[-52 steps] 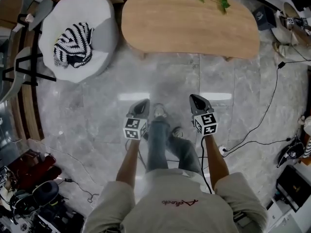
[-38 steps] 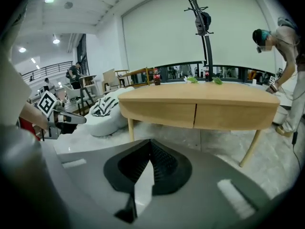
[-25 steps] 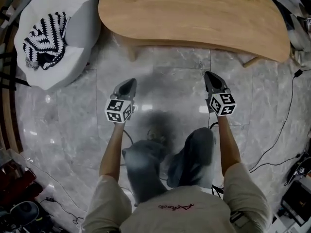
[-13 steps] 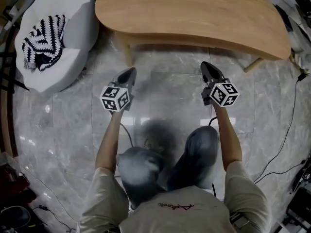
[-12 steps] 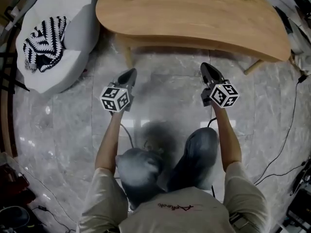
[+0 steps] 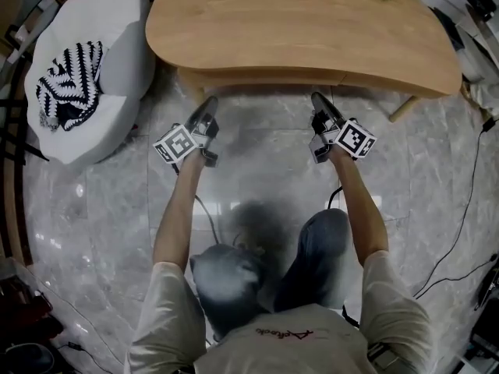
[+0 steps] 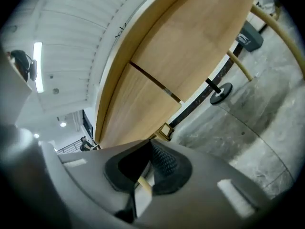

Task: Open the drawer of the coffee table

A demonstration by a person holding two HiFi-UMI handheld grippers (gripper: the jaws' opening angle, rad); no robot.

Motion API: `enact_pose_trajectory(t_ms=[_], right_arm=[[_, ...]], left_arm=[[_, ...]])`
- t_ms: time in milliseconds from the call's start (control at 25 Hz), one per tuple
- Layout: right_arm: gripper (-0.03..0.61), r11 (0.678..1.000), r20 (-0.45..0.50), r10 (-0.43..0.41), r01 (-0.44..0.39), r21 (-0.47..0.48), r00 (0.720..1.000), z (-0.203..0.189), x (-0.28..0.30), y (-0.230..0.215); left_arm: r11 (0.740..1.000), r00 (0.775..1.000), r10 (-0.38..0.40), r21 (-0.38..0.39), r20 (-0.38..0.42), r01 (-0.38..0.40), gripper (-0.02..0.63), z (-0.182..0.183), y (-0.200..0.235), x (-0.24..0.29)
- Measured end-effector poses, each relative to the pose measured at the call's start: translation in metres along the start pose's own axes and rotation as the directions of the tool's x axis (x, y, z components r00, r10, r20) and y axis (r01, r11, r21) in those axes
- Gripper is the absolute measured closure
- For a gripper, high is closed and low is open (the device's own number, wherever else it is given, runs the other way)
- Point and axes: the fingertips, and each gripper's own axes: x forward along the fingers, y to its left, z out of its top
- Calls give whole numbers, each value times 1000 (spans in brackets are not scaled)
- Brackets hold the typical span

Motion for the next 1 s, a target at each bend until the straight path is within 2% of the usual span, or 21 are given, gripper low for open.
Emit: enact_pose_trajectory(t_ms=[80, 120, 160, 200, 280, 360, 440, 560, 680, 720, 800, 1000], right_arm=[[574, 999, -14, 38, -38, 30, 999, -4, 3, -1], [517, 998, -19, 55, -54, 37, 998, -5, 5, -1], [443, 997, -23, 68, -67, 42, 997, -6, 7, -1], [407, 996, -23, 82, -81, 44, 996, -5, 9, -1], [392, 992, -6, 120, -120, 30, 993, 2, 12, 1], [348, 987, 11, 160, -160, 18, 987, 11, 16, 5], [328, 985, -1, 175, -175, 6, 985, 15, 22, 8], [341, 983, -8, 184, -184, -11, 983, 20, 28, 11], [367, 985, 2, 174, -174, -19, 985, 23, 28, 11], [399, 986, 8, 164, -164, -18, 986, 22, 27, 9], [407, 987, 23, 160, -160, -6, 987, 20, 26, 6], [434, 978, 10, 207, -207, 8, 978, 19, 24, 13]], left_arm=[[998, 999, -30, -58, 16, 31, 615, 1, 0, 7], [996, 999, -44, -74, 14, 45, 585, 1, 0, 10], [995, 998, -57, -84, 7, 57, 511, 0, 0, 13], [994, 998, -69, -88, 0, 69, 466, -1, -1, 16], [993, 996, -94, -77, -3, 93, 442, -1, -4, 20], [992, 994, -107, -67, -3, 106, 413, 2, -6, 25], [992, 994, -105, -65, -5, 105, 396, 6, -6, 31], [991, 993, -120, -59, 5, 120, 388, 14, -10, 34], [991, 992, -126, -46, 12, 127, 429, 19, -13, 35], [992, 993, -119, -40, 9, 119, 437, 19, -12, 34], [993, 993, -114, -39, 8, 115, 441, 18, -10, 32], [991, 991, -133, -32, 18, 134, 451, 19, -14, 30]])
